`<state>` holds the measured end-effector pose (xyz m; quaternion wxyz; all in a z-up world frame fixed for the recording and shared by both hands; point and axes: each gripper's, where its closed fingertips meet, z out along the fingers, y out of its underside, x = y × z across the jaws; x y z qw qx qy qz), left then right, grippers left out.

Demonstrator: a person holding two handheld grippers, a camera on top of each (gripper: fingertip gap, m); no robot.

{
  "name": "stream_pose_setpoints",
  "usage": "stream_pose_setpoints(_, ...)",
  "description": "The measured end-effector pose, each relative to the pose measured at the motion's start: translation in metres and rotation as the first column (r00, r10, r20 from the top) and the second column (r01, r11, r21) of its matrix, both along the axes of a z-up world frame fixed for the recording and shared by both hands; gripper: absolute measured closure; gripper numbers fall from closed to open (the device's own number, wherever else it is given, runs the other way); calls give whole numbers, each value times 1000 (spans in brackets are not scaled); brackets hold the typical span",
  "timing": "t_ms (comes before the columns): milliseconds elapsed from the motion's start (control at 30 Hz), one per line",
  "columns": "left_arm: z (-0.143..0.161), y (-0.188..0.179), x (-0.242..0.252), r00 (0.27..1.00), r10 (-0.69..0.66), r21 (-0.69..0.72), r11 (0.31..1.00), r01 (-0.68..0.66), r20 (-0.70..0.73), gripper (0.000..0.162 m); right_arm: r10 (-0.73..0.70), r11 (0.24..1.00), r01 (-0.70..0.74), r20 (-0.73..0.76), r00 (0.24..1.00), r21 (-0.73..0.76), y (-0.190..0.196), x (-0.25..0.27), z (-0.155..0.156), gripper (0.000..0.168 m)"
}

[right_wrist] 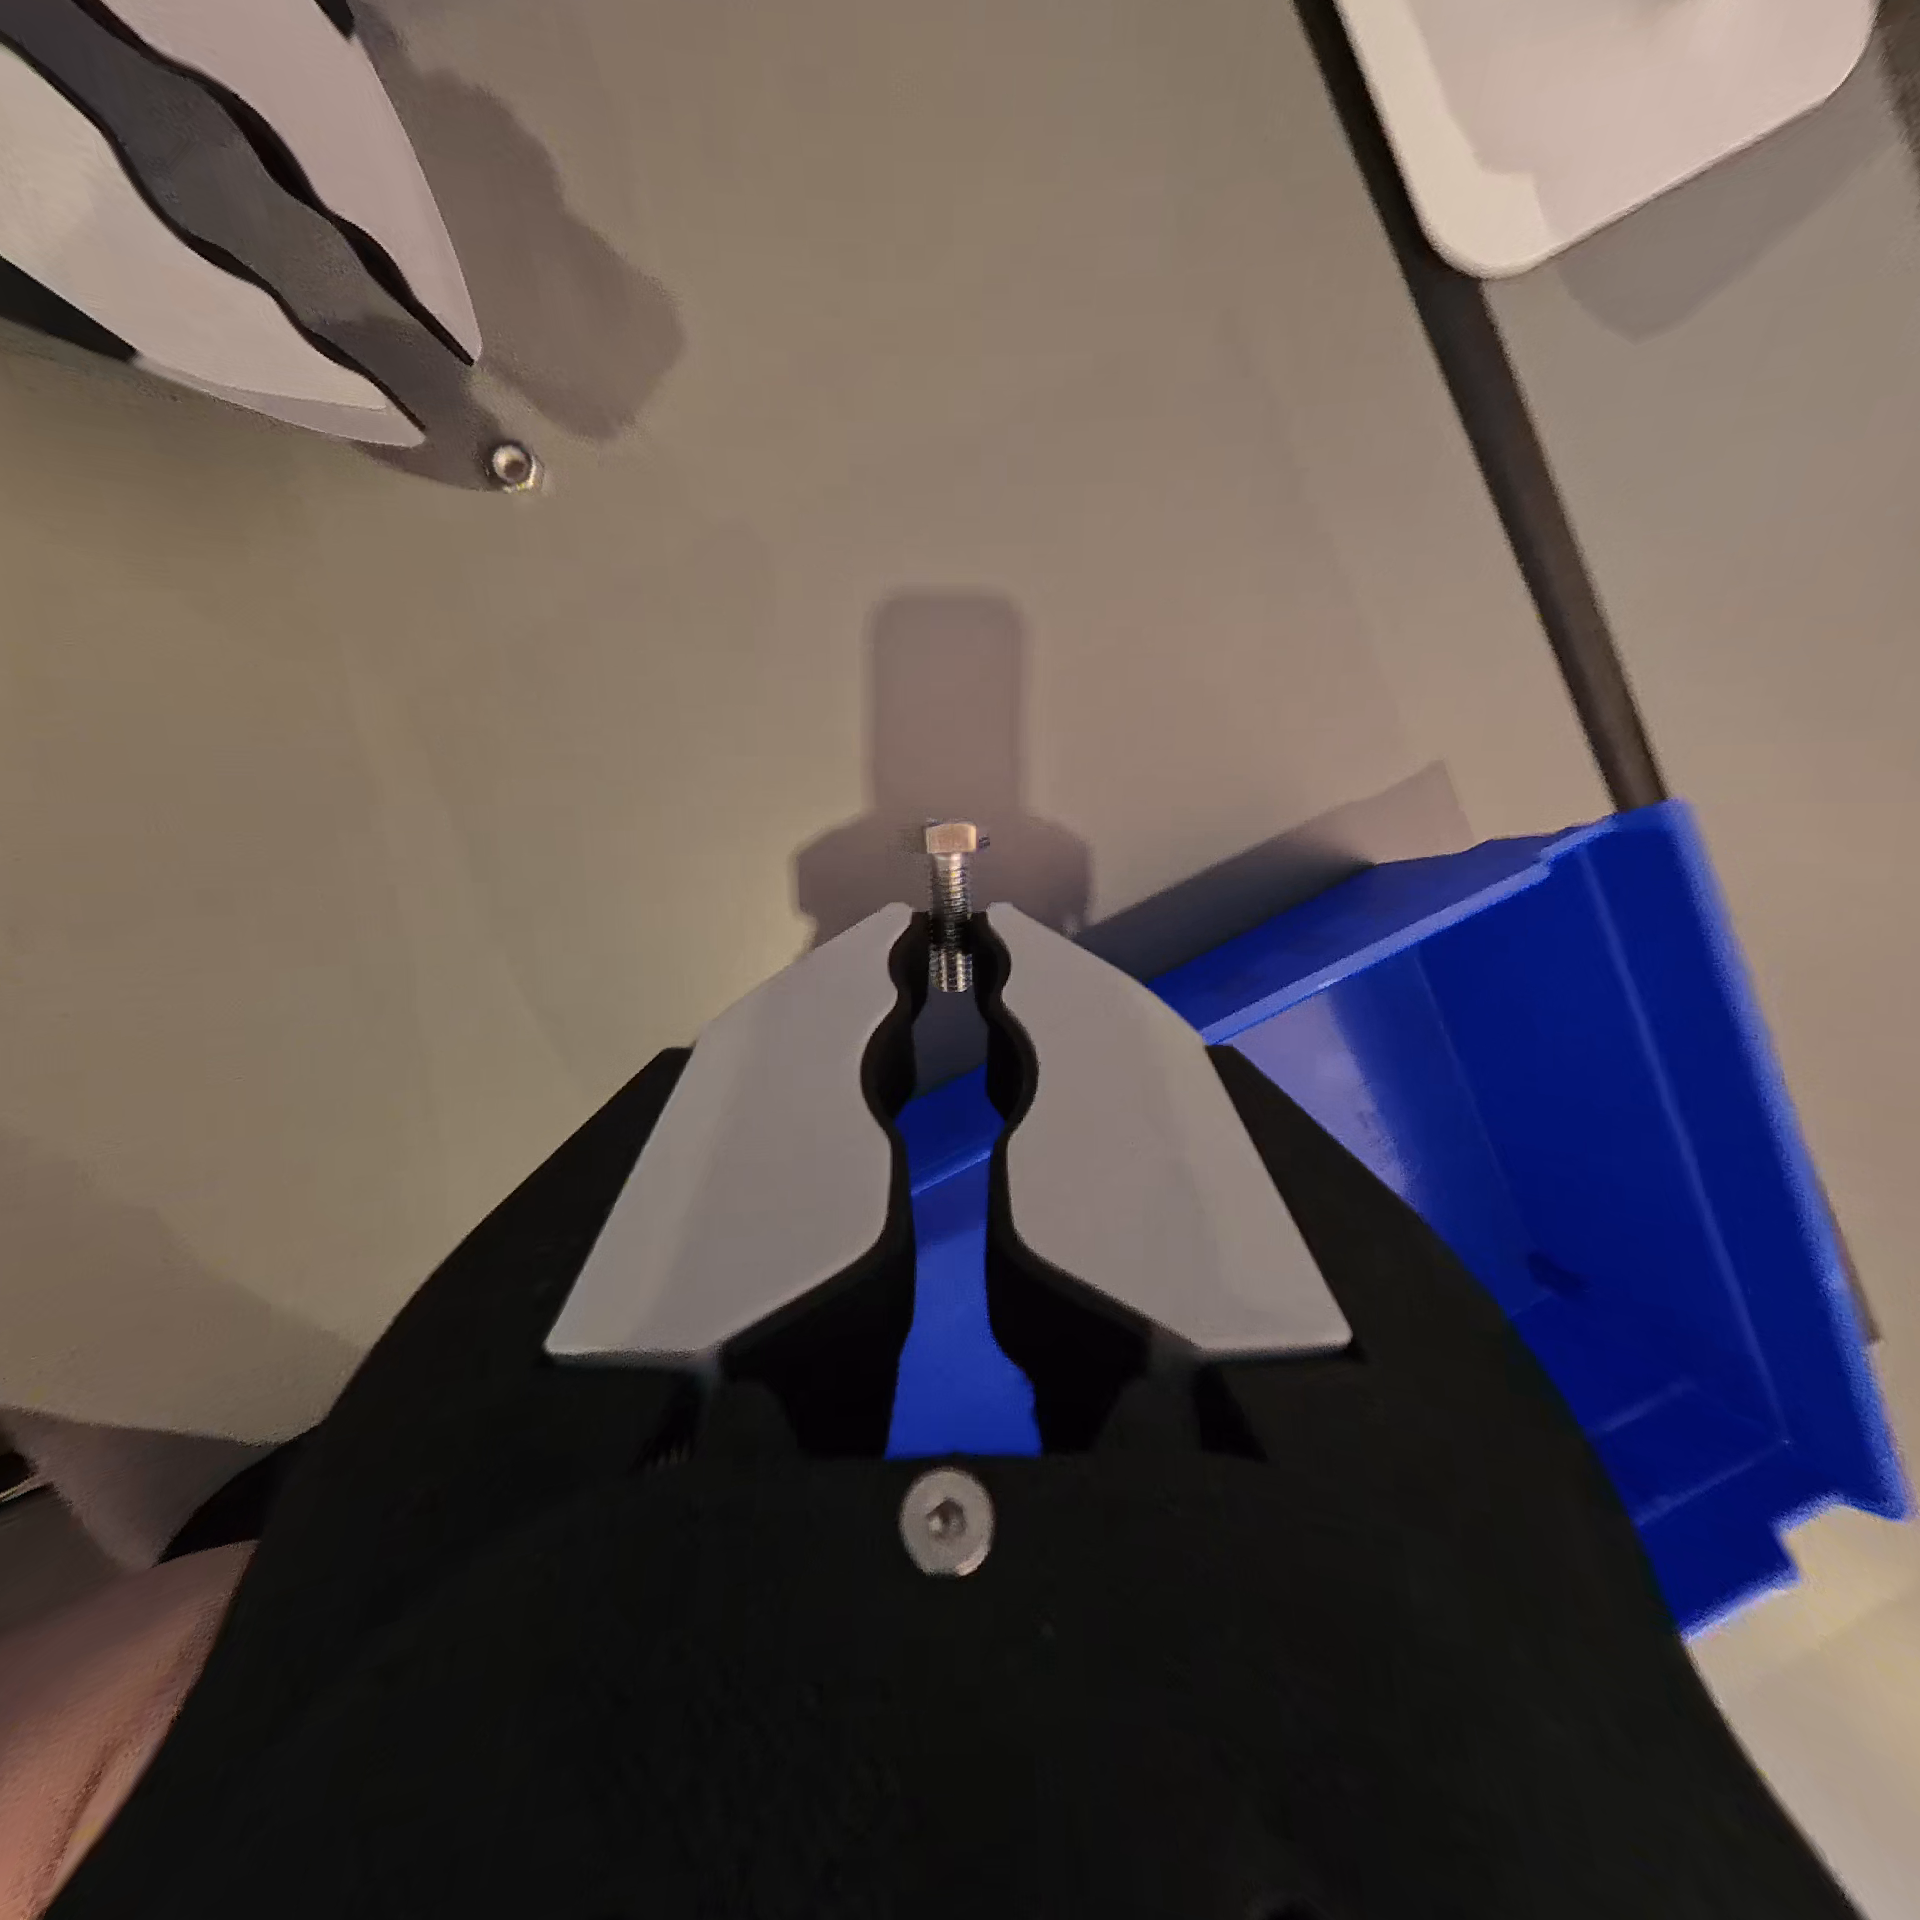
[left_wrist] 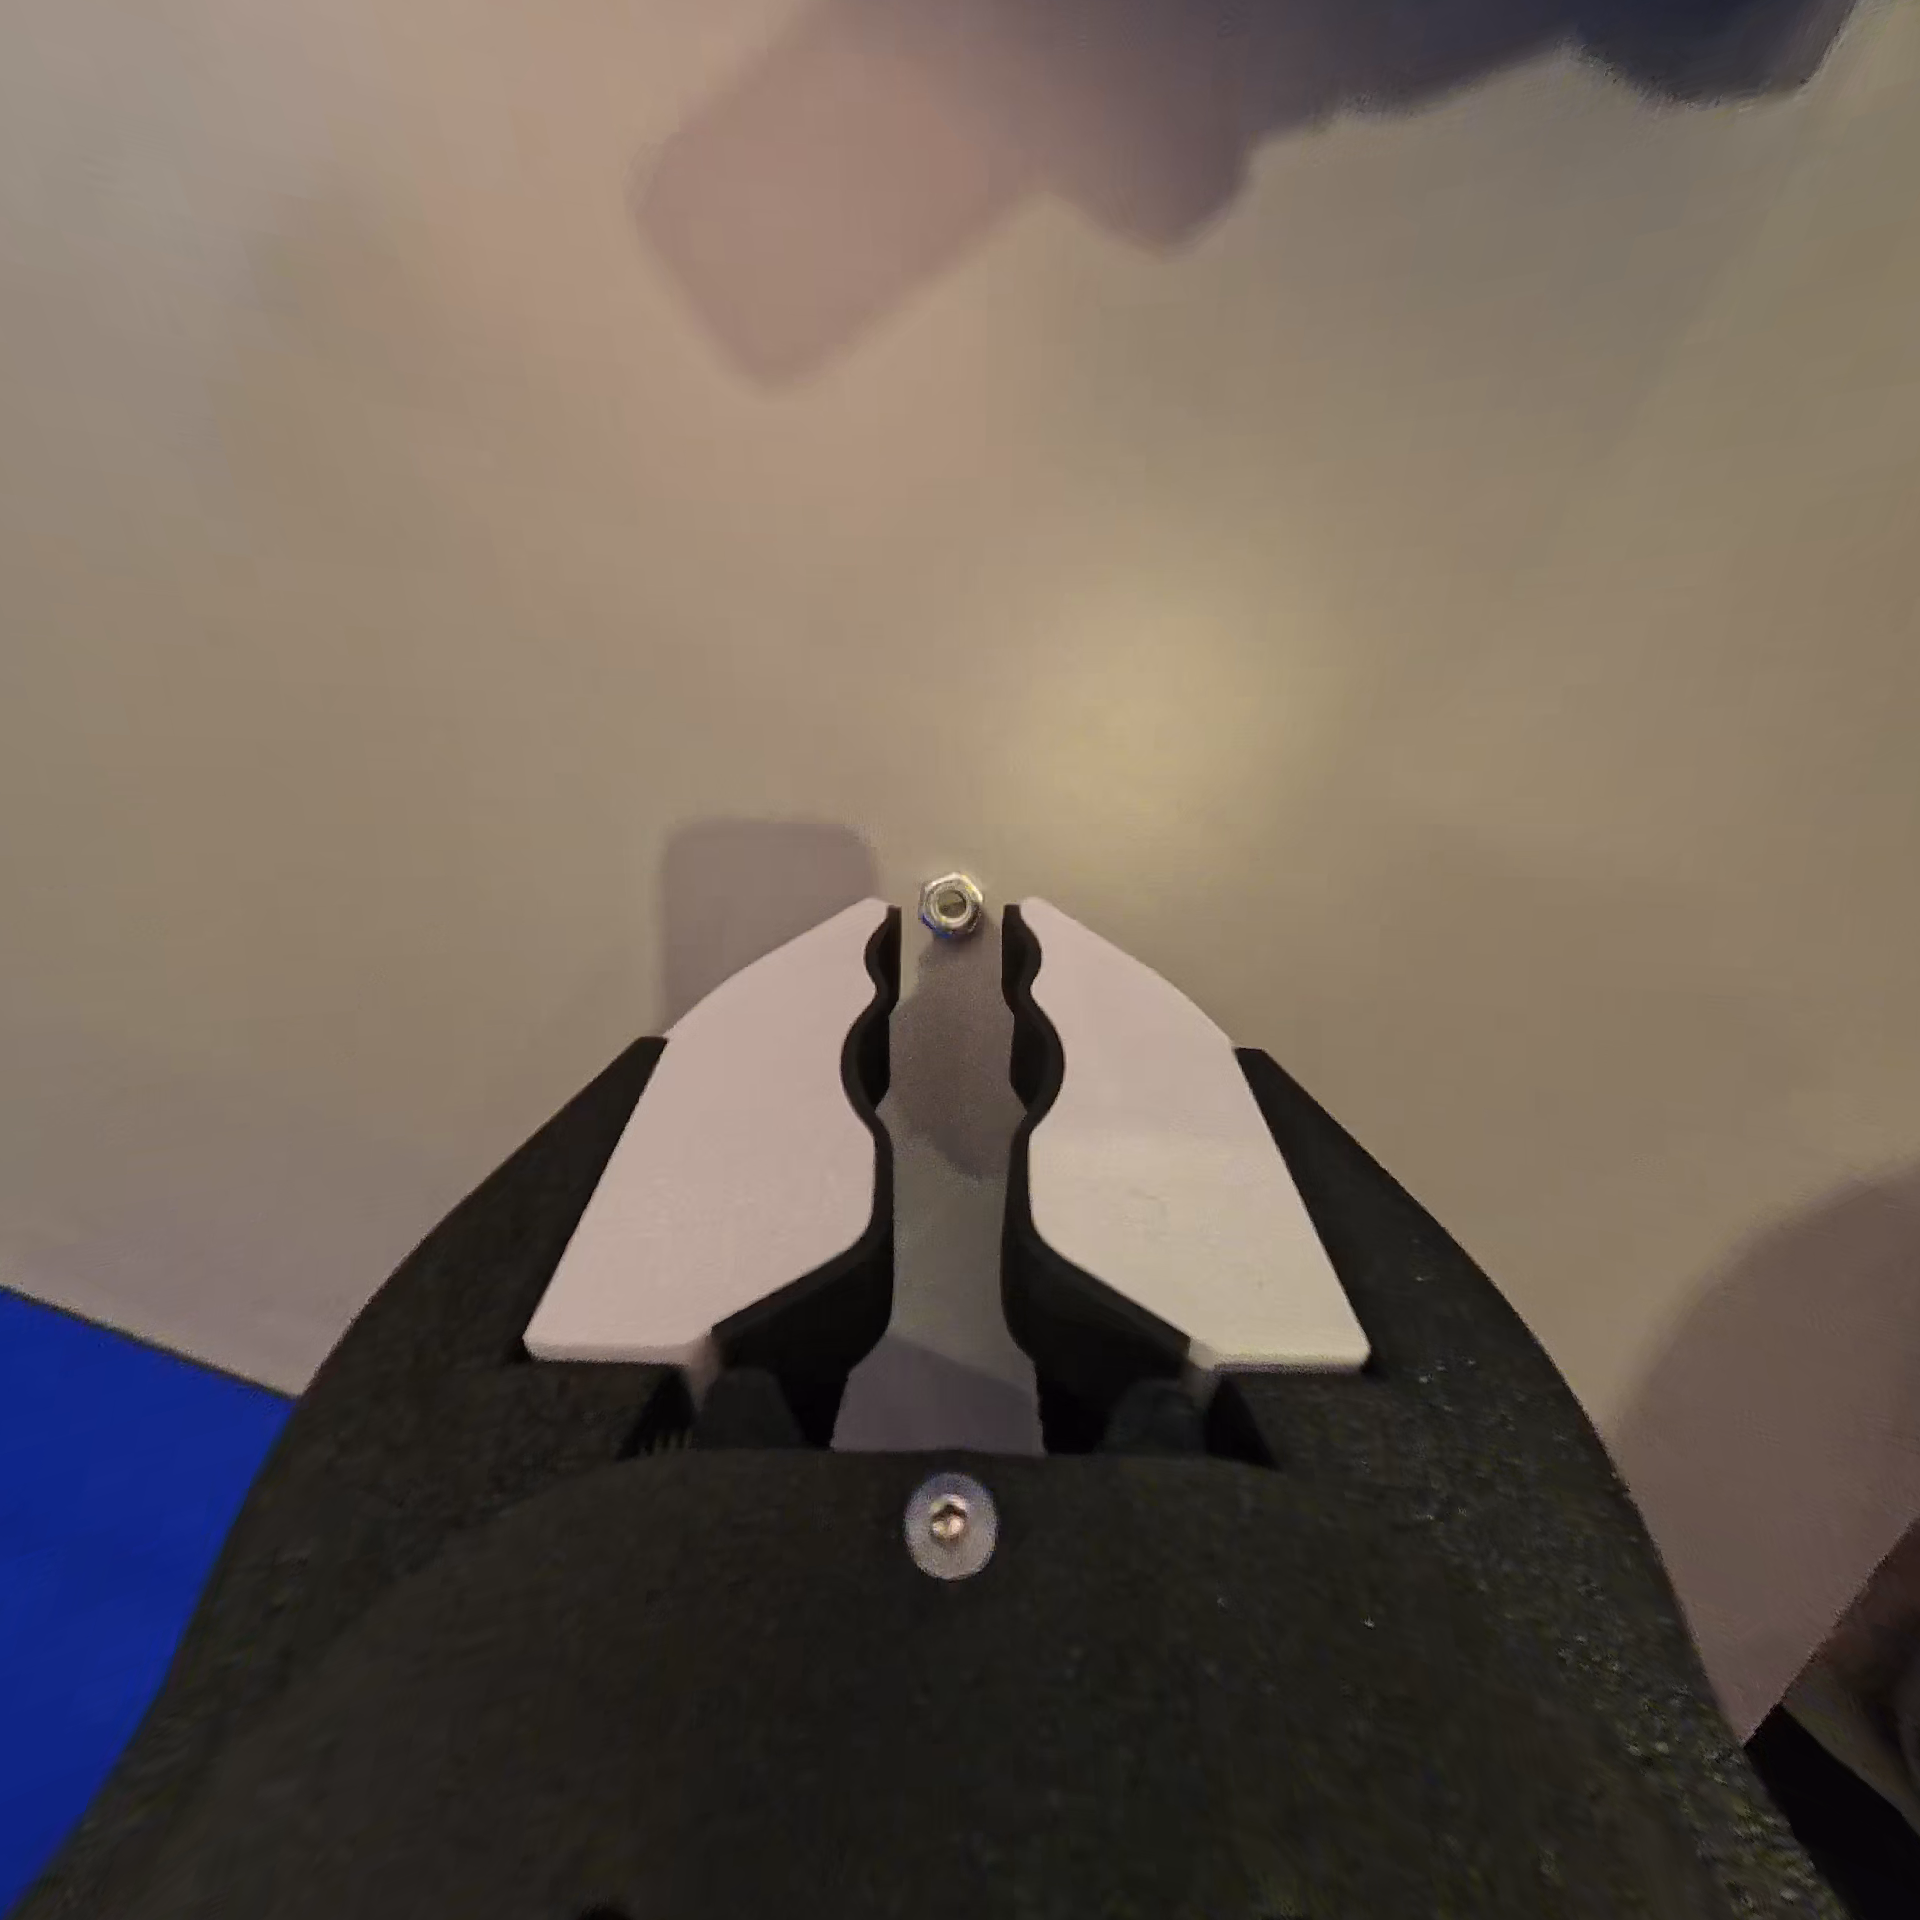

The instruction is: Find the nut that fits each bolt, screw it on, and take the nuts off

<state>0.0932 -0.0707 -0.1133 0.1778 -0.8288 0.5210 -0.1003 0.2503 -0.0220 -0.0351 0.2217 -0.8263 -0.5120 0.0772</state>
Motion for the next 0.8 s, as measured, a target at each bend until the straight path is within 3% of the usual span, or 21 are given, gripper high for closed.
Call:
stream_pose_setpoints(133, 59, -2, 21, 945, -3, 21, 1000, -4, 327, 144, 104, 980, -97, -34, 994, 174, 1, -15, 26, 159)
stream_pose_setpoints(233, 103, -3, 36, 813, -11, 26, 1000, -6, 582, 140, 215, 930, -189, -49, 975, 317, -7, -34, 49, 159)
stream_pose_setpoints(300, 127, -3, 41, 720, -79, 109, 994, 4, 689, 140, 288, 893, -249, -53, 956, 375, -18, -47, 60, 159)
stream_pose_setpoints(433, 150, -3, 42, 674, -197, 292, 956, -30, 712, 122, 443, 763, -369, -13, 897, 530, -40, -71, 82, 160)
stream_pose_setpoints(567, 183, -16, 39, 588, -343, 467, 882, -67, 732, 121, 518, 666, -396, -10, 855, 633, -57, -90, 102, 160)
stream_pose_setpoints(667, 196, -18, 33, 622, -395, 593, 793, -141, 676, 123, 539, 597, -384, 2, 842, 705, -62, -98, 115, 159)
stream_pose_setpoints(800, 197, -30, 40, 652, -425, 635, 764, -113, 628, 125, 557, 529, -379, 26, 830, 760, -68, -108, 123, 160)
